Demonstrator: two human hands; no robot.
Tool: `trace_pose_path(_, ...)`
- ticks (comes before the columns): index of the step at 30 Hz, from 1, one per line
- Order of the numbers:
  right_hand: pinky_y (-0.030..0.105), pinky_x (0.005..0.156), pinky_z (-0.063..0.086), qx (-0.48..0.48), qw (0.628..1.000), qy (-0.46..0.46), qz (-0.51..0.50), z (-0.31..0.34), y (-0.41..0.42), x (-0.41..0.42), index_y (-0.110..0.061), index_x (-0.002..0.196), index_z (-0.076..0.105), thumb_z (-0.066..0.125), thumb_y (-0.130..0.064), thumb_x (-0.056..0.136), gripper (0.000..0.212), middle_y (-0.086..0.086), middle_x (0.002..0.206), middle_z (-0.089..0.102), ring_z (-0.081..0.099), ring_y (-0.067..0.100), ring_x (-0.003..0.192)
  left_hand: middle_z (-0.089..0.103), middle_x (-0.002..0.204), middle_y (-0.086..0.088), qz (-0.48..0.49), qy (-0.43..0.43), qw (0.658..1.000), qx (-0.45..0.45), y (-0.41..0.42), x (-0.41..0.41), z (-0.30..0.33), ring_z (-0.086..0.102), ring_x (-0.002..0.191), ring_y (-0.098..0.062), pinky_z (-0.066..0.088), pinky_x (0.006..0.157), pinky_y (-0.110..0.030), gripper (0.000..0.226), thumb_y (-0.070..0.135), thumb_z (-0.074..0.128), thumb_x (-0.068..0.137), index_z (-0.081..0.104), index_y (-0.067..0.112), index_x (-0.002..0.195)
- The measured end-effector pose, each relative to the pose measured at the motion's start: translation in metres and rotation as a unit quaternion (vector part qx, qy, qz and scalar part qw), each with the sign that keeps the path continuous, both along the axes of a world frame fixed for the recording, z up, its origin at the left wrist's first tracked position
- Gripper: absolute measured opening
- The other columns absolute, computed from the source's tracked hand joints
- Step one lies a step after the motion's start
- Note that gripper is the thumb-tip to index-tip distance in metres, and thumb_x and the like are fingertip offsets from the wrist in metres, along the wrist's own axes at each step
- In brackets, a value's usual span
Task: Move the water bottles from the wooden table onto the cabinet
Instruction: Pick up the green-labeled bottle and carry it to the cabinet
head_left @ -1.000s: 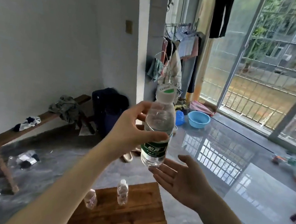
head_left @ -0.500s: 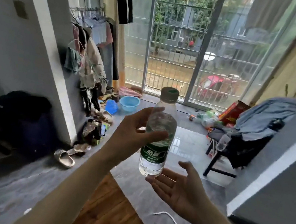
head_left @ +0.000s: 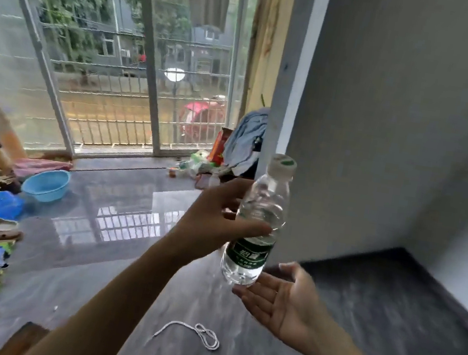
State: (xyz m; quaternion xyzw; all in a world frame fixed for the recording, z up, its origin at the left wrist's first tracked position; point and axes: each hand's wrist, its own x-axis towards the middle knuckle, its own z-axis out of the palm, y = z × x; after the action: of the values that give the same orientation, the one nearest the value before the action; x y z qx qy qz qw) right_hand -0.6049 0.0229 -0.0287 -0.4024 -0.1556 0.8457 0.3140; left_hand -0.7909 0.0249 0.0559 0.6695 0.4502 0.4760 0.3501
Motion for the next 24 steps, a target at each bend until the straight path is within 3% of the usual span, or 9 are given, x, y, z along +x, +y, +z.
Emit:
trace_pose_path(5, 0.034, 0.060, 0.061, 0.002, 0.995, -0.021, -0.100, 0.000, -0.022, 0.117, 0.010, 0.104, 0.067, 0.038, -0.032, 0.089, 0.053, 0.033, 0.112, 0.068, 0.075, 0.036, 0.079, 0.077, 0.101, 0.006, -0.098, 0.023, 0.995, 0.006, 0.010, 0.126, -0.009, 0.073, 0.095, -0.006, 0.054, 0.076, -0.014, 0.052, 0.015, 0.093, 0.068, 0.071, 0.022, 0.115)
trace_pose_path(10, 0.029, 0.058, 0.060, 0.014, 0.978, -0.022, -0.208, -0.004, -0.062, 0.221, 0.010, 0.114, 0.067, 0.031, -0.032, 0.092, 0.059, 0.032, 0.111, 0.069, 0.075, 0.031, 0.076, 0.078, 0.103, 0.008, -0.195, 0.002, 0.981, 0.010, 0.005, 0.235, -0.010, 0.074, 0.098, -0.011, 0.057, 0.084, -0.023, 0.059, 0.038, 0.089, 0.059, 0.071, 0.032, 0.114)
trace_pose_path(13, 0.029, 0.057, 0.058, 0.012, 0.957, -0.024, -0.290, -0.006, -0.093, 0.270, 0.009, 0.112, 0.066, 0.032, -0.029, 0.093, 0.055, 0.031, 0.106, 0.070, 0.073, 0.031, 0.071, 0.078, 0.103, 0.005, -0.246, -0.027, 0.969, -0.001, 0.000, 0.292, -0.013, 0.074, 0.098, -0.015, 0.057, 0.083, -0.026, 0.057, 0.037, 0.091, 0.057, 0.071, 0.035, 0.110)
trace_pose_path(17, 0.029, 0.057, 0.058, 0.008, 0.916, -0.018, -0.401, -0.007, -0.134, 0.315, 0.008, 0.110, 0.065, 0.036, -0.024, 0.090, 0.048, 0.030, 0.102, 0.071, 0.068, 0.033, 0.081, 0.078, 0.104, 0.003, -0.331, -0.036, 0.943, -0.019, -0.011, 0.360, -0.014, 0.075, 0.097, -0.015, 0.058, 0.084, -0.027, 0.063, 0.038, 0.093, 0.057, 0.069, 0.028, 0.115)
trace_pose_path(21, 0.030, 0.054, 0.058, -0.002, 0.868, -0.021, -0.497, -0.003, -0.168, 0.350, 0.007, 0.100, 0.065, 0.035, -0.025, 0.096, 0.044, 0.031, 0.090, 0.072, 0.072, 0.033, 0.068, 0.078, 0.101, 0.010, -0.409, -0.036, 0.911, -0.031, -0.024, 0.417, -0.015, 0.076, 0.093, -0.009, 0.057, 0.078, -0.021, 0.057, 0.040, 0.094, 0.055, 0.069, 0.042, 0.106)
trace_pose_path(24, 0.030, 0.056, 0.058, -0.004, 0.839, -0.025, -0.544, 0.000, -0.186, 0.370, 0.007, 0.102, 0.066, 0.035, -0.026, 0.098, 0.045, 0.030, 0.097, 0.072, 0.072, 0.033, 0.074, 0.078, 0.101, 0.011, -0.457, -0.037, 0.888, -0.026, -0.029, 0.455, -0.014, 0.075, 0.094, -0.010, 0.060, 0.081, -0.025, 0.058, 0.039, 0.093, 0.056, 0.068, 0.040, 0.108)
